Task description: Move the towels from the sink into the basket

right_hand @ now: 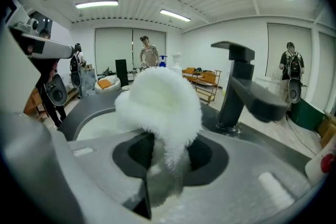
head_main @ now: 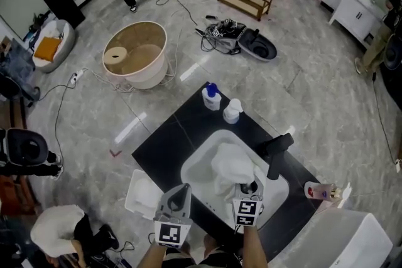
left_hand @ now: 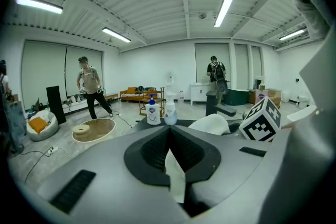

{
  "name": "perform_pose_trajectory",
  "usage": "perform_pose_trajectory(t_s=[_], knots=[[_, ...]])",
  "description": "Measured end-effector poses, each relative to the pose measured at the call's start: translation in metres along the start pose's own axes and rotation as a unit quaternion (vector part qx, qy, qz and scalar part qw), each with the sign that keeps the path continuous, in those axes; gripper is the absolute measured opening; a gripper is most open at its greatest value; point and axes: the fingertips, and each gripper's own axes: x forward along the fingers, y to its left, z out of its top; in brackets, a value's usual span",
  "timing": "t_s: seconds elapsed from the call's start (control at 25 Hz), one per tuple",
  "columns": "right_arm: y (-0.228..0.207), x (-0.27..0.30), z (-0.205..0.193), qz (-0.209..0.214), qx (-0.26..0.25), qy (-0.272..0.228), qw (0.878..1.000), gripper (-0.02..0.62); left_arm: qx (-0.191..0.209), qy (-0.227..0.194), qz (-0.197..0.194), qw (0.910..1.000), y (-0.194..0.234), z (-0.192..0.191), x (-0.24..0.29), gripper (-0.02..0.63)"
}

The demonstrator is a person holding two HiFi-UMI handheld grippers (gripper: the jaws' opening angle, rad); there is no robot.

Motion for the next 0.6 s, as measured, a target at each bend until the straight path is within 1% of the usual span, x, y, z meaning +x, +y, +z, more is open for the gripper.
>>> perform_pose_trajectory(t_s=[0.04,0.16,0.28,0.32,0.4,0.44,0.6], knots=[[0.001,-0.005,0.008,-0.001,0.002,-0.008,1.000,0.126,0.004,-0.005,0.002,1.0000,0.003,0.004,-0.005,0.009],[0.009,-0.020,0.032,-0.004,0.002,-0.029,1.000,0.126,-0.002,-0.011,0.015,0.9998,0.011,0.019,-0.021,0.009],[0.019,-0.035,0.058,-0.007,-0.004,-0.051,0.999,0.126,-0.020,-0.023,0.027,0.9992,0.019,0.037,-0.038,0.009],[0.022,-0.040,0.068,-0.008,-0.005,-0.059,0.998,0.126,-0.012,-0.027,0.029,0.9991,0.023,0.040,-0.043,0.009],[0.030,-0.051,0.086,-0.010,-0.009,-0.074,0.997,0.126,0.021,-0.037,0.028,0.9987,0.032,0.045,-0.055,0.009],[0.034,-0.058,0.095,-0.011,-0.011,-0.081,0.997,0.126,0.030,-0.041,0.030,0.9983,0.036,0.050,-0.062,0.009],[0.053,-0.088,0.133,-0.010,-0.019,-0.116,0.993,0.126,0.031,-0.058,0.042,0.9969,0.049,0.067,-0.094,0.009]])
